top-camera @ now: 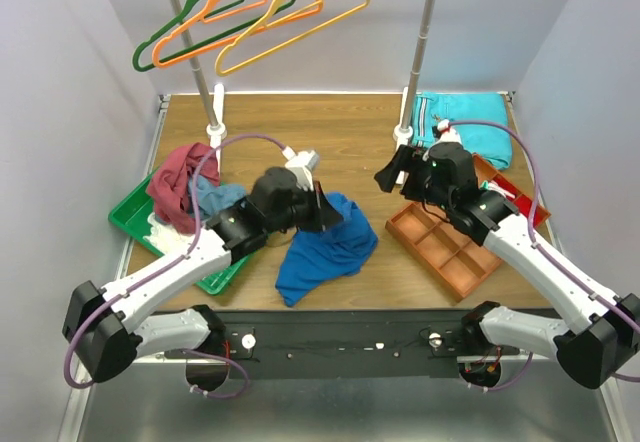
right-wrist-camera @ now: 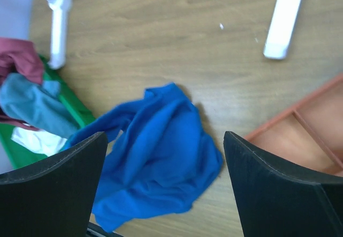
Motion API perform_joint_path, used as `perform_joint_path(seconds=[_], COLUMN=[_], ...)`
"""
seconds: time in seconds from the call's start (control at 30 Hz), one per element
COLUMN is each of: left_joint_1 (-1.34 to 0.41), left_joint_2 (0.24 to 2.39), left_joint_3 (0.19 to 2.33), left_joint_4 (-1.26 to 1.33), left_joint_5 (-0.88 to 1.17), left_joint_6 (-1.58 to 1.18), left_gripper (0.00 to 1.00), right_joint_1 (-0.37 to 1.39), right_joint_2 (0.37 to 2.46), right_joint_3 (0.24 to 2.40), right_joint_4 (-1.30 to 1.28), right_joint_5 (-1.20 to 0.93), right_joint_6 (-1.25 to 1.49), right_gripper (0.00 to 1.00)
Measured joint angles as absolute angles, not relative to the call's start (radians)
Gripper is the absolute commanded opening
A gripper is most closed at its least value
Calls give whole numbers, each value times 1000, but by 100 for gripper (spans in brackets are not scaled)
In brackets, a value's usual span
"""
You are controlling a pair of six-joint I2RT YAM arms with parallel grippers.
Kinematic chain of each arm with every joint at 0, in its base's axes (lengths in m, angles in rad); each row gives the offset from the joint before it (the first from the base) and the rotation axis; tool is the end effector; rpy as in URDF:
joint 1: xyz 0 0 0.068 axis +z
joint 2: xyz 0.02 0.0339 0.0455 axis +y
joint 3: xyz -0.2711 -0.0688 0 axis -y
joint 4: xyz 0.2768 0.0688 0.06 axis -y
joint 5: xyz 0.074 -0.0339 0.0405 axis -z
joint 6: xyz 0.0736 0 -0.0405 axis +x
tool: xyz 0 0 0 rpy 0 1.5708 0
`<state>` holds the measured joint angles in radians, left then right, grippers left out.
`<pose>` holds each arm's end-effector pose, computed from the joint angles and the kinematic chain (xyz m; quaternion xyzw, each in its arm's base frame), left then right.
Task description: Place the tank top on the hanger
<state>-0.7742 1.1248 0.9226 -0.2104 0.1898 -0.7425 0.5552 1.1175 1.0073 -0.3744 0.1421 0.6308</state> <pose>0.2193 -0.2338 0.3026 0.0651 0.8323 -0.4323 0.3410 0.2714 0.1561 0.3180 0.0689 0.8520 0.2377 0.4614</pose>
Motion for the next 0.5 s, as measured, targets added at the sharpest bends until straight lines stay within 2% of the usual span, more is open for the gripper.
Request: perform_joint_path(seconds=[0.13,0.27,0.5], left_joint_1=[-859,-897,-921], left_joint_2=[1113,1057,854], left_joint_3=[764,592,387], left_joint_4=[-157,-160,-263], left_joint_5=[186,186,184], left_joint_6=[-754,-788,-903], left_gripper=[0,0,0], right_joint_1=[555,555,563], right_joint_2=[1113,1123,1303], right_joint_3=[936,884,882], right_joint_4=[-379,-372,-300], right_joint_5=[144,117,-17], right_joint_6=[638,637,600], right_gripper=[94,84,74])
